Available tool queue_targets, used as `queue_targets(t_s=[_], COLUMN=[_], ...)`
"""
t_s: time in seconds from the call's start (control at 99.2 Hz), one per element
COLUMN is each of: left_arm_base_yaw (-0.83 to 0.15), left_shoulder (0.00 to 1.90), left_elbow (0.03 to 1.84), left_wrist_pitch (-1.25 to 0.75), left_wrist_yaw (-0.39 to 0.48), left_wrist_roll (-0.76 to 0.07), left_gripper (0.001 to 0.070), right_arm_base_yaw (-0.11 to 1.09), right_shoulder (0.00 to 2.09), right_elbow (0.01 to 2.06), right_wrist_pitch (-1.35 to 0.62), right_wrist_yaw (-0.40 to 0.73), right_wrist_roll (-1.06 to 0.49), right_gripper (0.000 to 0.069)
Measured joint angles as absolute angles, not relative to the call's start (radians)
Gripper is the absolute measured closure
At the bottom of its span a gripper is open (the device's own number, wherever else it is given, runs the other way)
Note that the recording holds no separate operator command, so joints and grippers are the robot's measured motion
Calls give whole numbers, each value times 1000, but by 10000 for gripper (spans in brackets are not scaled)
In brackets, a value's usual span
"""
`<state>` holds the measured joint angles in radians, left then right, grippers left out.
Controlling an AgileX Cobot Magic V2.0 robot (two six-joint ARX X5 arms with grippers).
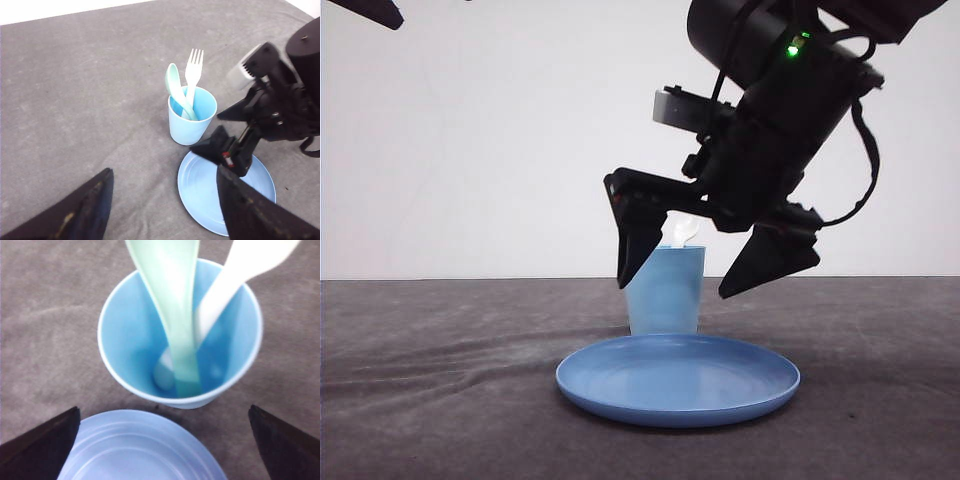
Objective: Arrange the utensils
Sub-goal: 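Lower the right gripper around the blue cup and close on it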
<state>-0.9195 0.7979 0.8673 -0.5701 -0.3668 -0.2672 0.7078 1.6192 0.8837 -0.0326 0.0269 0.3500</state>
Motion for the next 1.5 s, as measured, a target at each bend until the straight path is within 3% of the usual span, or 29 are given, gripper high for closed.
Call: queue_targets(t_s=[1.502], left_arm_base_yaw=[-920], left_shoulder=[798], left_elbow=[867], left_wrist_pitch=[-565], left_wrist_yaw=[-367], left_wrist_roll=[-255], left_gripper=[315], right_arm_base_yaw=[643], right_shoulder=[1713], right_elbow=[966], right_wrist_pitch=[51], right_wrist_yaw=[-28], right_wrist_roll=[352], right_gripper=[17])
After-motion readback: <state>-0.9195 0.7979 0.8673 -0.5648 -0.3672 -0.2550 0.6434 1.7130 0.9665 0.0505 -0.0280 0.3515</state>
